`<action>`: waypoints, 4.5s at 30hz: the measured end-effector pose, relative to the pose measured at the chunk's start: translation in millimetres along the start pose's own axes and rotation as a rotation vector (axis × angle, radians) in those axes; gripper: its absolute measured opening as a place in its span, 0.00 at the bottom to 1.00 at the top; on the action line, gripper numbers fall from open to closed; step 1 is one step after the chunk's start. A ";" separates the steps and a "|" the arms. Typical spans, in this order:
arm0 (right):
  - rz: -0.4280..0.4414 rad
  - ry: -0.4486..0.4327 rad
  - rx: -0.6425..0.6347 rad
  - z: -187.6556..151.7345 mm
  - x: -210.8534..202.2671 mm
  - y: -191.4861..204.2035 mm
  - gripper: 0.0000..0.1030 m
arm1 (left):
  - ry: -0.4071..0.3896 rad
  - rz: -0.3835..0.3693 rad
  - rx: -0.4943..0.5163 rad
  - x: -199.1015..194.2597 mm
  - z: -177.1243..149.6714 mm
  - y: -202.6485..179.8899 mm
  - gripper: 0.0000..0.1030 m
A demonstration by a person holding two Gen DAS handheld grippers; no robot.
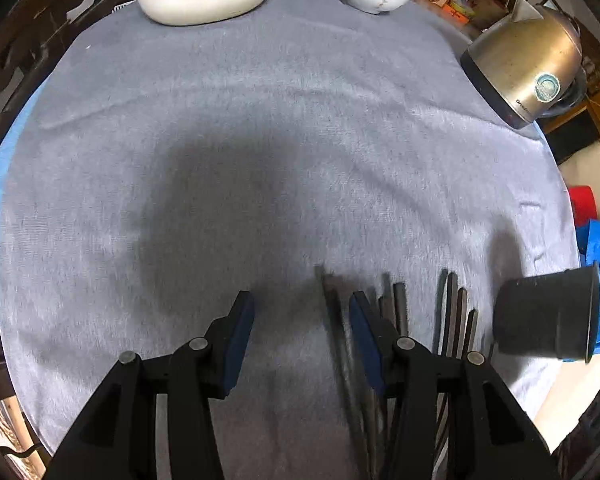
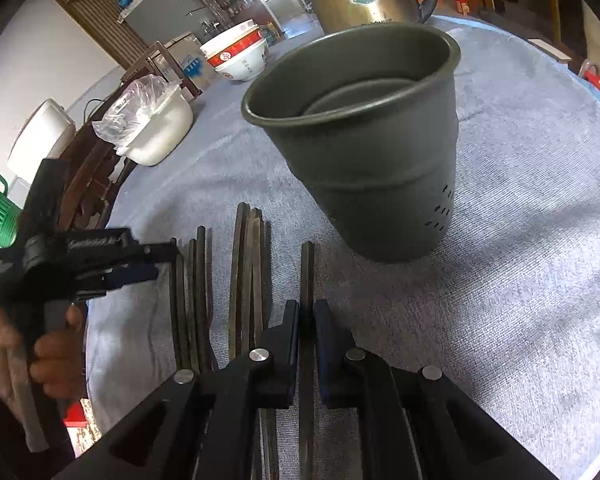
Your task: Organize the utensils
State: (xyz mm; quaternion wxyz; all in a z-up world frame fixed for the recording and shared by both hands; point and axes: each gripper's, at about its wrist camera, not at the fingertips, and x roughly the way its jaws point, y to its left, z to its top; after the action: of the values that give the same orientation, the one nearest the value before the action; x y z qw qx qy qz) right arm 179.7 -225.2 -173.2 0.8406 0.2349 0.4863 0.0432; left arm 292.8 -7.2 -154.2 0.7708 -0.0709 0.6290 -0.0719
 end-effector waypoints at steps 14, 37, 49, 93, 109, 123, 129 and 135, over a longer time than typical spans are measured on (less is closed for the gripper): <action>-0.086 0.023 -0.064 11.2 17.2 11.6 0.09 | -0.015 0.024 0.032 -1.3 6.6 -8.0 0.10; 0.284 -0.252 -0.092 21.6 -95.7 15.4 0.07 | -0.417 -0.100 0.186 -185.5 -66.4 -39.5 0.07; 0.358 -0.582 -0.161 45.3 -192.7 36.9 0.07 | -0.608 -0.124 0.282 -268.6 -70.1 -92.4 0.07; 0.254 -0.622 0.132 49.9 -194.8 -53.9 0.73 | -0.618 0.124 0.362 -219.5 -86.5 -125.4 0.68; 0.280 -0.587 -0.129 -13.7 -197.8 -2.2 0.64 | -0.586 0.366 0.309 -179.2 -114.4 -55.6 0.70; 0.278 -0.432 -0.166 -24.7 -148.0 29.8 0.49 | -0.558 0.340 0.258 -168.9 -115.0 -28.8 0.70; 0.265 -0.397 -0.155 -23.8 -136.8 32.2 0.49 | -0.540 0.327 0.247 -162.5 -113.6 -23.5 0.70; 0.243 -0.350 -0.153 -23.4 -119.6 34.5 0.49 | -0.518 0.321 0.242 -154.3 -110.6 -19.9 0.70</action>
State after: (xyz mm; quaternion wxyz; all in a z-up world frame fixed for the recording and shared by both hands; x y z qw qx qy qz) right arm 102.9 -222.4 -72.6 0.9161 0.2310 0.2965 0.1396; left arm 153.4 2.1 -24.1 0.9094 0.1055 0.4022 -0.0032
